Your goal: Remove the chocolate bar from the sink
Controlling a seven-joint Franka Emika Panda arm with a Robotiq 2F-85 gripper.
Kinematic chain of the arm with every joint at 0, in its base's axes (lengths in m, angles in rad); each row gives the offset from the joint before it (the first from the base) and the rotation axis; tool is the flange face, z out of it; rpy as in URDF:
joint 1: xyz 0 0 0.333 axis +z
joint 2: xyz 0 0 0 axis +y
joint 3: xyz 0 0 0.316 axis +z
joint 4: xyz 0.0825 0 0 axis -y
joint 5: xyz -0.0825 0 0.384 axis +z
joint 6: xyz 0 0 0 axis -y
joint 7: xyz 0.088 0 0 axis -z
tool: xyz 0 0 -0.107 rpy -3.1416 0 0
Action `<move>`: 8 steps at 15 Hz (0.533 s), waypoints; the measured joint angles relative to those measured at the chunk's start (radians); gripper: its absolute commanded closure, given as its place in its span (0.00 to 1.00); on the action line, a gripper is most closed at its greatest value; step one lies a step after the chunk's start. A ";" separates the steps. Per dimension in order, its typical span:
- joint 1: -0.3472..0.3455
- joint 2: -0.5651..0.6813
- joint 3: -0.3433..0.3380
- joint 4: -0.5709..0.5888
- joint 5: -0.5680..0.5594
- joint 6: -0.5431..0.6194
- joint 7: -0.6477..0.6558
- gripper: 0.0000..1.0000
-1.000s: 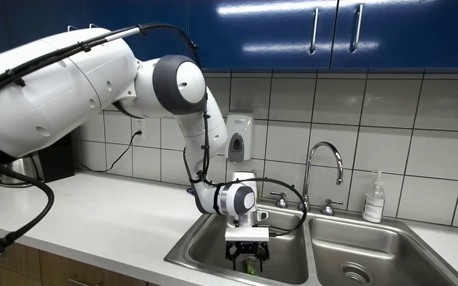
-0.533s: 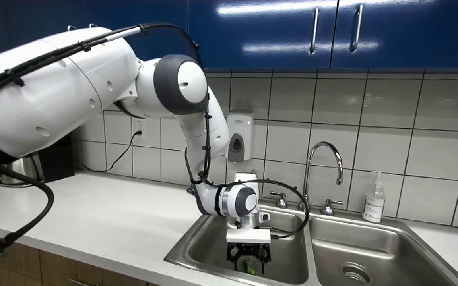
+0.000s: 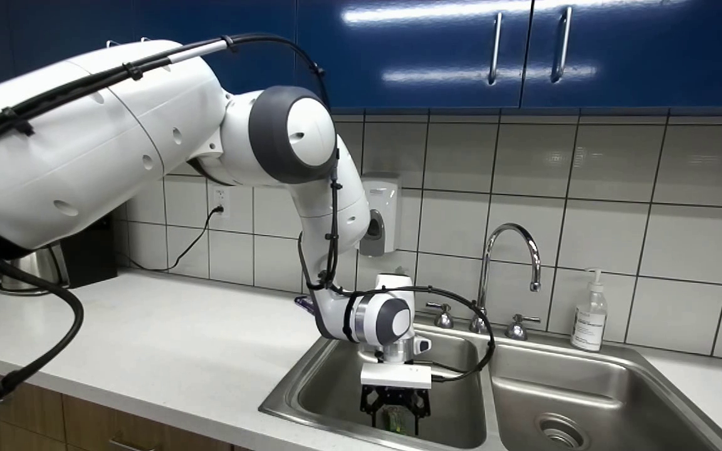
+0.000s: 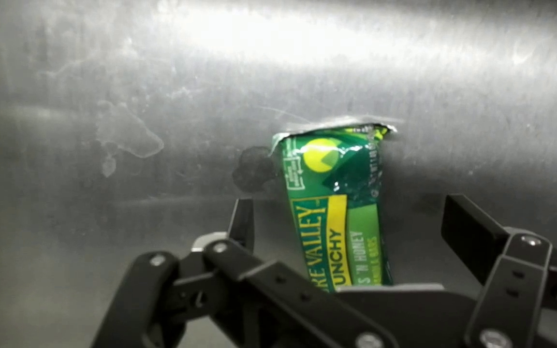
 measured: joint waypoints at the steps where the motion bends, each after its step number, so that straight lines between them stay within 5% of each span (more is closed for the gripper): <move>1: -0.002 0.000 0.002 0.001 0.000 0.000 0.000 0.00; 4: -0.004 0.000 0.006 0.004 0.000 0.000 -0.001 0.03; 5: -0.004 0.000 0.008 0.006 0.000 0.000 -0.001 0.26; 8: -0.004 0.000 0.012 0.009 0.002 0.000 -0.001 0.40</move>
